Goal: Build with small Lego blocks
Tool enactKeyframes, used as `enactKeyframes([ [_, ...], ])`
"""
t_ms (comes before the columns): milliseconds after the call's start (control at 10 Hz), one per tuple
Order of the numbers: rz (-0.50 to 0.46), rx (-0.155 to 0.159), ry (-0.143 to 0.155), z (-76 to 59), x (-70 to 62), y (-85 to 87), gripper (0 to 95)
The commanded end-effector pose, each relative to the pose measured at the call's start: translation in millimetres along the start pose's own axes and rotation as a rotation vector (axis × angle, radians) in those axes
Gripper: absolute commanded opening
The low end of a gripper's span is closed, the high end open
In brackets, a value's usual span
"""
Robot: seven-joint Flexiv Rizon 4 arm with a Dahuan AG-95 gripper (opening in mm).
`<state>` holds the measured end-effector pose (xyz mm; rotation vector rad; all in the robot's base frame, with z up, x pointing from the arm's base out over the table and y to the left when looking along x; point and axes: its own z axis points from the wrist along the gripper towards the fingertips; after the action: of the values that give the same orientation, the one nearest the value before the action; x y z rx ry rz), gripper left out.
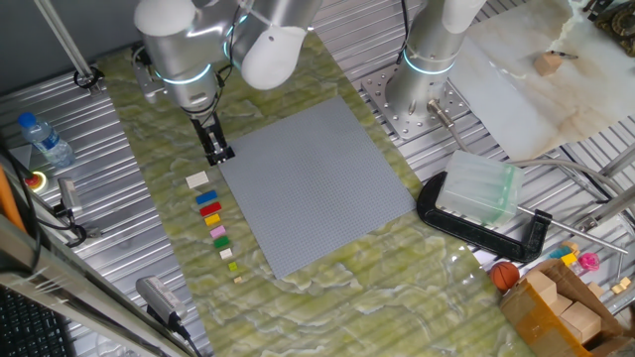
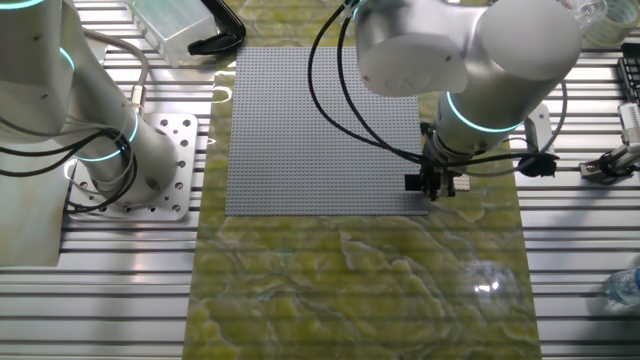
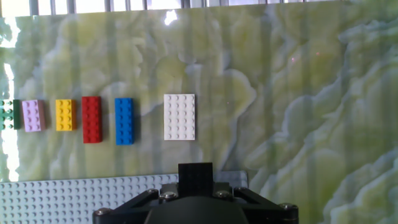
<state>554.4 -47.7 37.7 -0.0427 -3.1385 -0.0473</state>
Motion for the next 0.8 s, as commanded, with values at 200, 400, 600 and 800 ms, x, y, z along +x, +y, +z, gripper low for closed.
enactKeyframes([
  [200, -0.024, 0.057, -0.018, -1.2, 1.9, -0.5, 0.0],
  [400, -0.034, 0.054, -0.016, -1.2, 1.9, -0.5, 0.0],
  [600, -0.029, 0.051, -0.013, -1.7, 5.6, 2.9, 0.0],
  [800, -0.013, 0.051, -0.011, 1.1, 15.9, 9.4, 0.0],
])
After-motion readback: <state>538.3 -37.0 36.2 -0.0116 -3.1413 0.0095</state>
